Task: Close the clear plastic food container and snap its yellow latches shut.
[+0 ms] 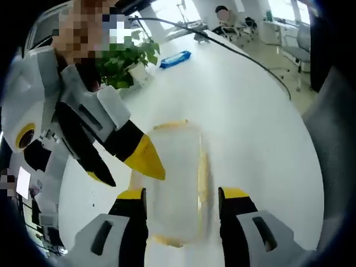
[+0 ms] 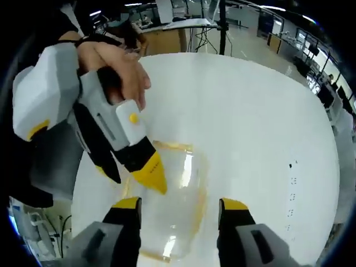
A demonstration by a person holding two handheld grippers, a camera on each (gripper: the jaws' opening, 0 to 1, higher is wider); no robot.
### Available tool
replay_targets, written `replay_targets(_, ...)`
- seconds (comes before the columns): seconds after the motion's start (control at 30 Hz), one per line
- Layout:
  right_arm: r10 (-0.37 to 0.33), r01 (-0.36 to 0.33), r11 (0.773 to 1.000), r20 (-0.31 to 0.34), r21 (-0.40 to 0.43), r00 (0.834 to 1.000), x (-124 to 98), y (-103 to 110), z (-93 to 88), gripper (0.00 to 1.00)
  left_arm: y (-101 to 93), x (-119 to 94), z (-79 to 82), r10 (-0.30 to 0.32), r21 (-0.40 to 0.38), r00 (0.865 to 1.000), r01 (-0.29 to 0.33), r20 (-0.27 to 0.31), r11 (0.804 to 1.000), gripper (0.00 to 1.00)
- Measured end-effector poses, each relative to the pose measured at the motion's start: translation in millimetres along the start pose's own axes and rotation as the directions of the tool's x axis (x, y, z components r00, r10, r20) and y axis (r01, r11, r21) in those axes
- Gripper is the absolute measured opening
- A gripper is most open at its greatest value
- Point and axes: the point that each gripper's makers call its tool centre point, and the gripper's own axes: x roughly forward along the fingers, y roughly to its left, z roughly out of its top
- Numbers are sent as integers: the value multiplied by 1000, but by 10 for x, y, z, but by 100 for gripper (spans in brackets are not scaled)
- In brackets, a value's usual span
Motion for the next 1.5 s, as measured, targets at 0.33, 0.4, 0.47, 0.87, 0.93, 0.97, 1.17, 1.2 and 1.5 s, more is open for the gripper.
replay_targets(0.33,-58,58,998,34,5,998,-91,110,-80,52,69,13,-43,-61,-84,998,60,-7,995,46)
replay_targets(0.4,-61,61,998,27,2,998,-98,139,-105,53,115,-1,-35,-68,-104,998,68,9,992,47)
replay_targets(0.47,-88,88,996,11,-7,996,-104,104,-132,53,148,-14,-23,-74,-132,997,76,18,988,49)
replay_targets(0.87,-152,152,988,45,-5,987,-105,150,-58,53,275,15,45,-100,-114,994,103,32,988,49)
replay_targets(0.93,-151,150,988,56,19,987,-95,151,-45,53,248,11,89,-104,-121,993,109,50,987,46)
replay_targets(0.97,-154,153,988,62,23,986,-94,152,-36,53,231,17,92,-110,-132,993,116,52,984,47)
replay_targets(1.17,-167,156,985,150,79,974,-74,307,118,52,217,35,95,-144,-164,987,153,66,974,51)
replay_targets(1.2,-170,160,984,150,78,974,-60,321,118,52,197,30,109,-161,-177,984,172,78,969,51)
replay_targets(1.5,-214,194,967,111,166,970,-42,330,7,52,185,20,0,-160,-202,987,160,17,966,40)
